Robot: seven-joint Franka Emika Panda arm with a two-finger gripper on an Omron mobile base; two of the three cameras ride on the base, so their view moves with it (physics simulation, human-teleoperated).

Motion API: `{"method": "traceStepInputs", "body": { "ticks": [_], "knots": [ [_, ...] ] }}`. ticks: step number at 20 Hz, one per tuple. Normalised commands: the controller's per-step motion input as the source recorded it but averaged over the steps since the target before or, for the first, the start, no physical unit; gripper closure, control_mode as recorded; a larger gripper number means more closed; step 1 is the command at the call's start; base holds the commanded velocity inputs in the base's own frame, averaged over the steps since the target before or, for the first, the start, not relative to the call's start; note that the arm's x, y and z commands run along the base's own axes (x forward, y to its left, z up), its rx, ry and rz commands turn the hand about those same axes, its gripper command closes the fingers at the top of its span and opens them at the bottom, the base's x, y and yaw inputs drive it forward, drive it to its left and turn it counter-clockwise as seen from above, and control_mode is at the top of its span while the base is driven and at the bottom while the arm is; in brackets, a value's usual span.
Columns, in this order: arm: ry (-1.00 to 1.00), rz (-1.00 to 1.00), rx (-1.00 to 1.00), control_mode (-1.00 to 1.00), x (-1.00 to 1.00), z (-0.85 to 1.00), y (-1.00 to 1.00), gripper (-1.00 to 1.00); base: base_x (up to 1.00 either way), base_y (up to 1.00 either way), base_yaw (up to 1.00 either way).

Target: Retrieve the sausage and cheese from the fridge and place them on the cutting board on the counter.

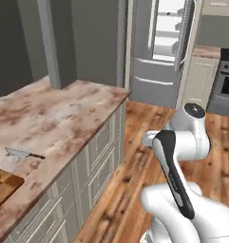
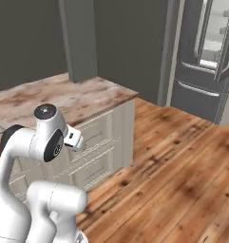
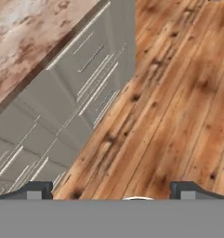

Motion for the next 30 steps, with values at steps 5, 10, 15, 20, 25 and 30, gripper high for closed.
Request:
{"method": "traceStepInputs", "body": {
  "ticks": [5,10,15,20,25,30],
  "knots": [
    [0.0,0.0,0.0,1.0,0.0,0.0,0.0,-1.0,0.21,-0.1,-0.83],
    [0.0,0.0,0.0,1.0,0.0,0.0,0.0,-1.0,0.85,-0.12,-0.47],
    [0.0,0.0,0.0,1.0,0.0,0.0,0.0,-1.0,1.0,-0.03,-0.03],
    [0.0,0.0,0.0,1.0,0.0,0.0,0.0,-1.0,1.0,0.0,0.11],
    [0.0,0.0,0.0,1.0,0.0,0.0,0.0,-1.0,1.0,0.0,0.24],
    [0.0,0.0,0.0,1.0,0.0,0.0,0.0,-1.0,1.0,0.0,0.36]
  ]
}}
